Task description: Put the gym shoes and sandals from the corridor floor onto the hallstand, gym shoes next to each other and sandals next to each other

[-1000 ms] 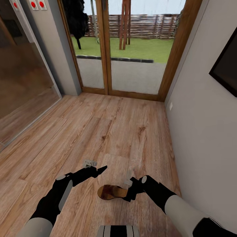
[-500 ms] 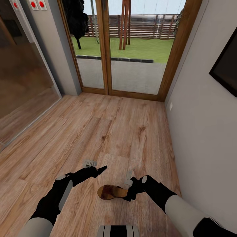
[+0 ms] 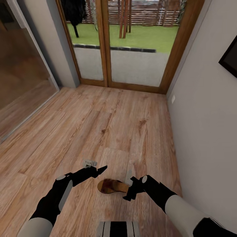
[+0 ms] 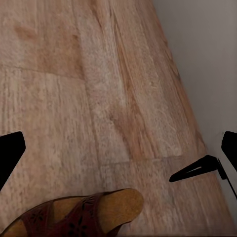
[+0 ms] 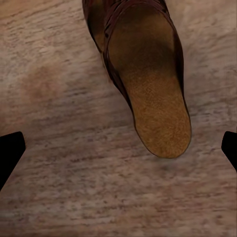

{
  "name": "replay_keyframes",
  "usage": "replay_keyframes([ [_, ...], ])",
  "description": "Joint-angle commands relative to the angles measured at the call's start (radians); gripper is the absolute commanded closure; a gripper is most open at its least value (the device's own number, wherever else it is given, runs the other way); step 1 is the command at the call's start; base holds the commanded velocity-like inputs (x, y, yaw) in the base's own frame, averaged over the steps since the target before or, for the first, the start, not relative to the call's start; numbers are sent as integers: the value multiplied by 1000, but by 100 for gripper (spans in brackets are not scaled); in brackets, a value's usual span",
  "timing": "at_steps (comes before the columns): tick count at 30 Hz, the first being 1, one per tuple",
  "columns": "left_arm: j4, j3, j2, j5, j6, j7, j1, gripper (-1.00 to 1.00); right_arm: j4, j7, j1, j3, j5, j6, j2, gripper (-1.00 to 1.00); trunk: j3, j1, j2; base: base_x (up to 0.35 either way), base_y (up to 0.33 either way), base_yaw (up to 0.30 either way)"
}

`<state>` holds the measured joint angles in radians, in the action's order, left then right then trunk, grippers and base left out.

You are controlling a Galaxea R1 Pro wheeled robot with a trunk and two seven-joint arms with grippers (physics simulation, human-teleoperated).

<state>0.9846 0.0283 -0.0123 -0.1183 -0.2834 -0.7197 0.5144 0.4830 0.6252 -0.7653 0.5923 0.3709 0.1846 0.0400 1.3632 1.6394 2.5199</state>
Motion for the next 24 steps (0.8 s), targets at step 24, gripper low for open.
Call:
replay_keyframes([
  [24,0,0,0,-9,-10,-3,1,-100,55,8,-1,-15,8,6,0,-100,57,3,2,0,0,0],
])
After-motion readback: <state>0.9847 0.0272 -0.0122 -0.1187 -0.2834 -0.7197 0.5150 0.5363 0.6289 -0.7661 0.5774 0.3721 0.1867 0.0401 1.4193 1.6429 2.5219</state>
